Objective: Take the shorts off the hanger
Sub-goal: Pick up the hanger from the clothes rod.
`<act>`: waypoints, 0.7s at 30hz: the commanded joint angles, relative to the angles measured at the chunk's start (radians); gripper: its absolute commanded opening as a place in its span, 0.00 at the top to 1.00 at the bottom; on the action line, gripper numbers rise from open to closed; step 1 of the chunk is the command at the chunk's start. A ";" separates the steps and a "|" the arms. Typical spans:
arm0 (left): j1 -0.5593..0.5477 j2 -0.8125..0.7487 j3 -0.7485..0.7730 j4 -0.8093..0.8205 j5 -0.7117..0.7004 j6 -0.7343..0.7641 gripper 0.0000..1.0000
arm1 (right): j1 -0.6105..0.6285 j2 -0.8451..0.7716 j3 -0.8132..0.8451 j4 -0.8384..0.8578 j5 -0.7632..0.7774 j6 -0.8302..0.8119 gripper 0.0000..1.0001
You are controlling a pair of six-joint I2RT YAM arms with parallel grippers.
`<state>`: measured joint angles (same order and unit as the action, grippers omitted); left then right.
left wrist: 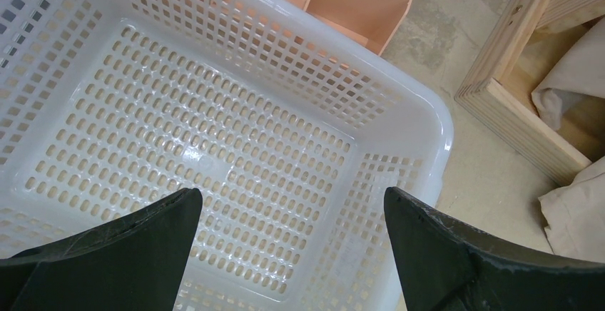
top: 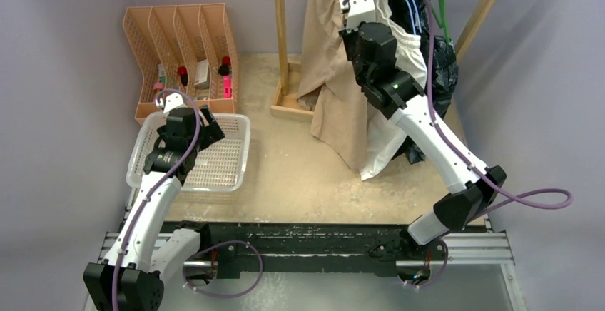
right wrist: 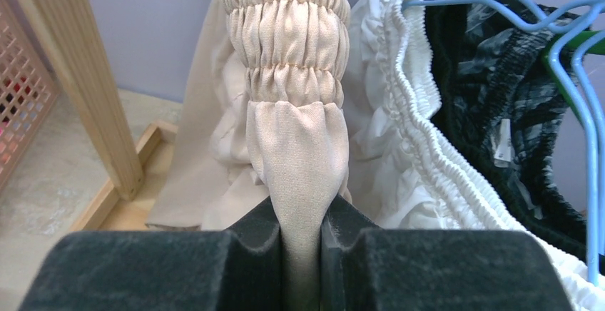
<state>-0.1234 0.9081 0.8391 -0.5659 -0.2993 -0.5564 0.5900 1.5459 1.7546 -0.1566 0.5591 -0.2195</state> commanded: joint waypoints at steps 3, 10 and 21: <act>0.007 -0.012 0.006 0.017 -0.026 -0.013 0.00 | 0.015 -0.087 0.012 0.198 0.033 0.005 1.00; 0.007 -0.005 0.010 0.015 -0.012 -0.010 0.00 | 0.013 -0.122 0.020 0.184 -0.022 0.093 1.00; 0.007 -0.021 0.007 0.006 -0.028 -0.012 0.00 | 0.013 -0.192 0.037 -0.068 -0.149 0.209 1.00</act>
<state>-0.1234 0.9051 0.8391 -0.5671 -0.3096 -0.5579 0.6003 1.4631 1.7691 -0.2287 0.4965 -0.0887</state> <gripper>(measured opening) 0.998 0.139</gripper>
